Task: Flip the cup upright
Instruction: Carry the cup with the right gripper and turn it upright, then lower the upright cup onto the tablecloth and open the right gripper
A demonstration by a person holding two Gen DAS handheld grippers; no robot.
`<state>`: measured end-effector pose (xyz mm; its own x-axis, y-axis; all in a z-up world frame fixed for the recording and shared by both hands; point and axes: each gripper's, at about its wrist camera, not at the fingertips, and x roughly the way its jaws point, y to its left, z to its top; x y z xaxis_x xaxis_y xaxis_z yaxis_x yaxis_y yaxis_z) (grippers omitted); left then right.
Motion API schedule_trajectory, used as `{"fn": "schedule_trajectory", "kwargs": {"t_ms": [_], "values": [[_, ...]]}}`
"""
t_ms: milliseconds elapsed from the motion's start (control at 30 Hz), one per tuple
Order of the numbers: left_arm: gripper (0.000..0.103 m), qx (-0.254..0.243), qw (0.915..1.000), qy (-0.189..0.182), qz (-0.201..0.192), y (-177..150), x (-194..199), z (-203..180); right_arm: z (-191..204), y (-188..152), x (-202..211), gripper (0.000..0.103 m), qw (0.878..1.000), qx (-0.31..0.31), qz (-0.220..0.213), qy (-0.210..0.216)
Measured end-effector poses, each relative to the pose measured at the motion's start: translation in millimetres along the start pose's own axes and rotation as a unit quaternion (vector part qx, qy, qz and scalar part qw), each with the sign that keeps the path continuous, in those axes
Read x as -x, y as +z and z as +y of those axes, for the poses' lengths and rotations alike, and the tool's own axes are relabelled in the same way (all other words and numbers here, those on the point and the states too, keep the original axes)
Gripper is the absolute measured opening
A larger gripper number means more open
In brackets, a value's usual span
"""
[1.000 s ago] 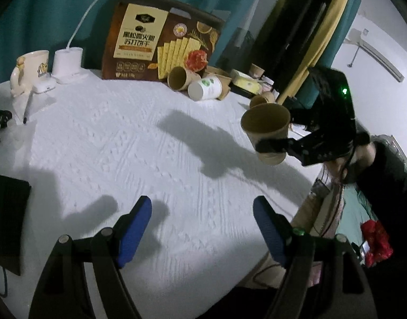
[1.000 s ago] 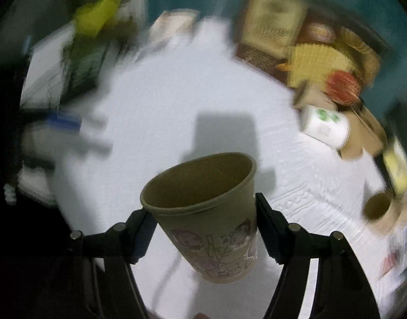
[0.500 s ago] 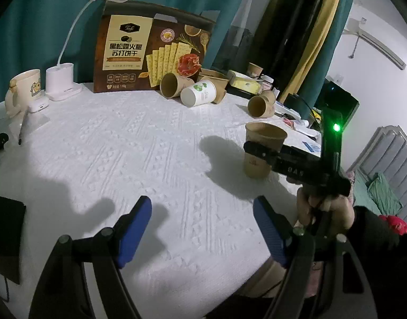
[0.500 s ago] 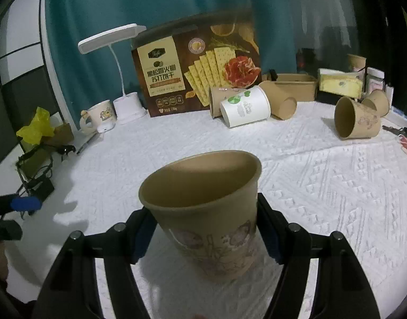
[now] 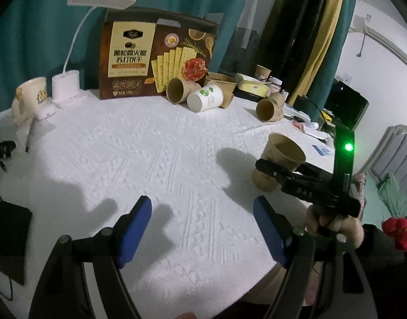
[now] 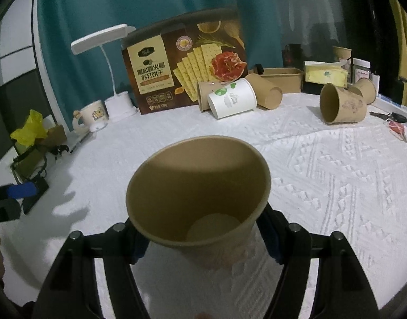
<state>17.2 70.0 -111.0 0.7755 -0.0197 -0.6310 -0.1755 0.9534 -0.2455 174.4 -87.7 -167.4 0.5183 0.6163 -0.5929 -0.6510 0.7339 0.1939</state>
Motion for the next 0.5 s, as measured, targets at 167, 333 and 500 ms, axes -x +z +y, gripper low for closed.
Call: {"fn": "schedule_trajectory", "kwargs": {"t_ms": [167,333,500], "values": [[0.084,-0.011,0.9998,0.008,-0.017,-2.1,4.8,-5.7,3.9,-4.9,12.2,0.075,1.0,-0.002,0.004,-0.012],[0.088,-0.02,0.9994,0.008,-0.028,-3.3,10.5,-10.9,7.4,-16.1,34.0,0.075,0.999,-0.03,0.009,-0.014],[0.09,-0.031,0.9985,0.003,-0.045,-4.1,19.2,-20.2,3.9,-25.7,62.9,0.075,0.997,-0.065,0.014,-0.033]]}}
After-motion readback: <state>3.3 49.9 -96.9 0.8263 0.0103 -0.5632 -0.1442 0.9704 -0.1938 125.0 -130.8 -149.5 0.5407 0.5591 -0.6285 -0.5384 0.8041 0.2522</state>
